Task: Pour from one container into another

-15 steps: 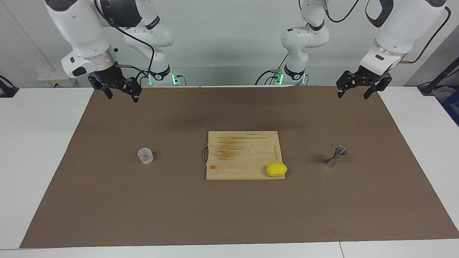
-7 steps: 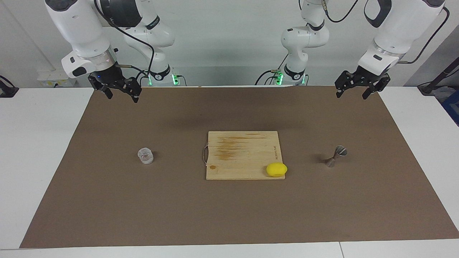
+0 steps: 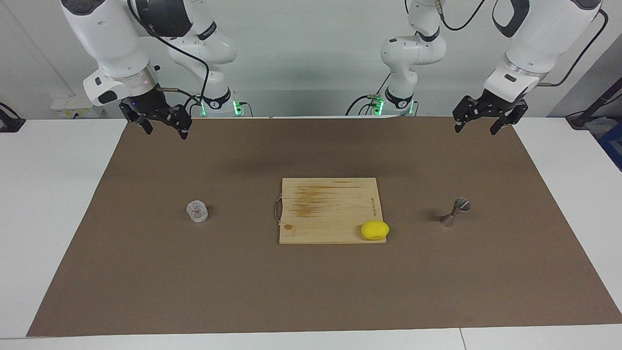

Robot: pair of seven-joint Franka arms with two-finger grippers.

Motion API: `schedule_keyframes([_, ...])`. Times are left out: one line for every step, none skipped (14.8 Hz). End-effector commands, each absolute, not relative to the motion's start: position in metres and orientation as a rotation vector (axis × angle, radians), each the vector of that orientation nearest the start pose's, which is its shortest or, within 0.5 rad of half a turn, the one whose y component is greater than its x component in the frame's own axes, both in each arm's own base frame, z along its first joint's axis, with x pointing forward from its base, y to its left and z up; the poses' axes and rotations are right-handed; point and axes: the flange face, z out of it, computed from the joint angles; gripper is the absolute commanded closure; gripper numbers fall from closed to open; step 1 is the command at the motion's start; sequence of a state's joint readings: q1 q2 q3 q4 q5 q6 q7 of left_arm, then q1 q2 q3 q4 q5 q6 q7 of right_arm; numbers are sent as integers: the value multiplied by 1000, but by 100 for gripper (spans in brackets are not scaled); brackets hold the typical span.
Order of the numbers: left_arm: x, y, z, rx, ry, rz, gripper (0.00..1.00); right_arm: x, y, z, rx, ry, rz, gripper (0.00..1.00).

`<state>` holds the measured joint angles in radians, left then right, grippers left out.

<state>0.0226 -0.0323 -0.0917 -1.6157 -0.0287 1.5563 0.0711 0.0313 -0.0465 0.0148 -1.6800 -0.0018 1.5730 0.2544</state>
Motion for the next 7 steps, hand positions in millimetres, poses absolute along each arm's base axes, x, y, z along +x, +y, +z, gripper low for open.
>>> schedule_keyframes([536, -39, 622, -3149, 198, 30, 0, 530, 21, 600, -3151, 302, 68, 0])
schedule_keyframes([537, -43, 622, -3155, 210, 20, 0, 530, 21, 600, -3151, 304, 68, 0])
schedule_keyframes([537, -43, 622, -3156, 206, 20, 0, 530, 21, 600, -3151, 302, 71, 0])
schedule_keyframes([535, -43, 620, -3157, 196, 34, 0, 530, 21, 600, -3151, 304, 68, 0])
schedule_keyframes([532, -41, 619, -3157, 172, 49, 0, 530, 21, 600, -3151, 300, 71, 0])
schedule_keyframes([528, -39, 613, -3158, 137, 69, 0, 530, 21, 600, -3151, 304, 68, 0])
schedule_keyframes([524, -39, 609, -3158, 96, 77, 0, 530, 21, 600, -3151, 302, 68, 0])
